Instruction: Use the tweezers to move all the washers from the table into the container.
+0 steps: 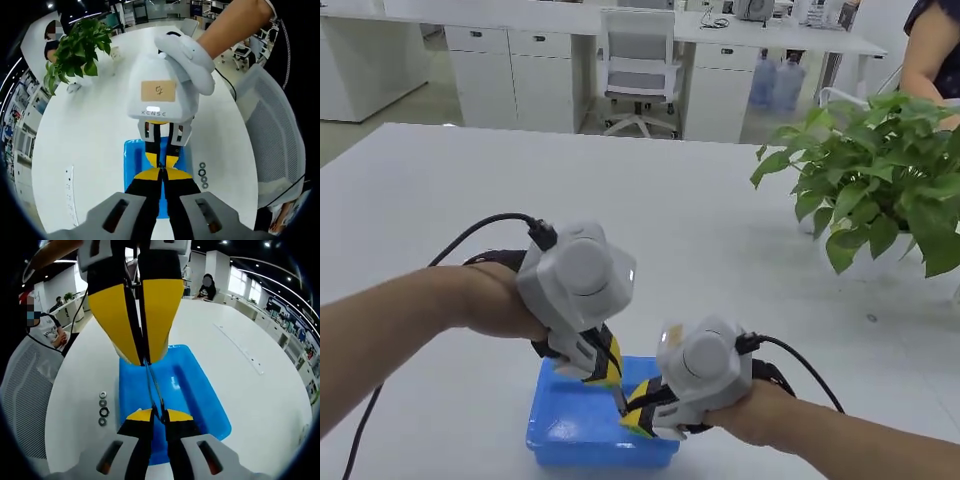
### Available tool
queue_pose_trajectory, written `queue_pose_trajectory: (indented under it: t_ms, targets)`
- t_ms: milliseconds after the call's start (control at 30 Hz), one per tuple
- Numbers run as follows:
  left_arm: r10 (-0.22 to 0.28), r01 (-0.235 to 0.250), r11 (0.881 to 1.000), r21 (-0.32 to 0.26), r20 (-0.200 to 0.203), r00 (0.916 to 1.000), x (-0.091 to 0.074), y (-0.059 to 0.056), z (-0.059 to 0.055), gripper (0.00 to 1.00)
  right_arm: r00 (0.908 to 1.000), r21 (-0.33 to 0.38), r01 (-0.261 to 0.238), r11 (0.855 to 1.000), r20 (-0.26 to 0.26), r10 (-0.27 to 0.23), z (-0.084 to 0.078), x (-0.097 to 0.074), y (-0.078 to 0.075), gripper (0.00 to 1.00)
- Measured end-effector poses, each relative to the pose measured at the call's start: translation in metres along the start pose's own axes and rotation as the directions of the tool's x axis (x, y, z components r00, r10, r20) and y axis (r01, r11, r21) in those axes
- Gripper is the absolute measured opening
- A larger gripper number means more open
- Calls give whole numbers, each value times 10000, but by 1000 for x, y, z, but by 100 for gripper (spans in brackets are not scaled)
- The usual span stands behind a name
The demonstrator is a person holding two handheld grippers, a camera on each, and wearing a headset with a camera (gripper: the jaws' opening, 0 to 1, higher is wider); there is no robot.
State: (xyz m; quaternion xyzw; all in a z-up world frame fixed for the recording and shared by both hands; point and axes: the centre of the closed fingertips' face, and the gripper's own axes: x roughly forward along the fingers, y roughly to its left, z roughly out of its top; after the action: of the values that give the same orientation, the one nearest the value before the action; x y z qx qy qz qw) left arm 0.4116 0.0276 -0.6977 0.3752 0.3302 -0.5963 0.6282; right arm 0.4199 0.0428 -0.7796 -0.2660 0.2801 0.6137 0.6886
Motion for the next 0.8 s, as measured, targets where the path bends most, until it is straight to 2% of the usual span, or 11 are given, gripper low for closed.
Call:
queue_pose_trajectory:
  t_ms: [533,800]
  targets:
    - [-48,48,10000,7,-50,10000,1,0,-1,5,10000,-6,-45,10000,-7,45,-1,1,0,11]
    - [-26,26,10000,27,-31,10000,-8,-4,2,5,9999,-165,32,9999,113,-31,6,-5,4,11]
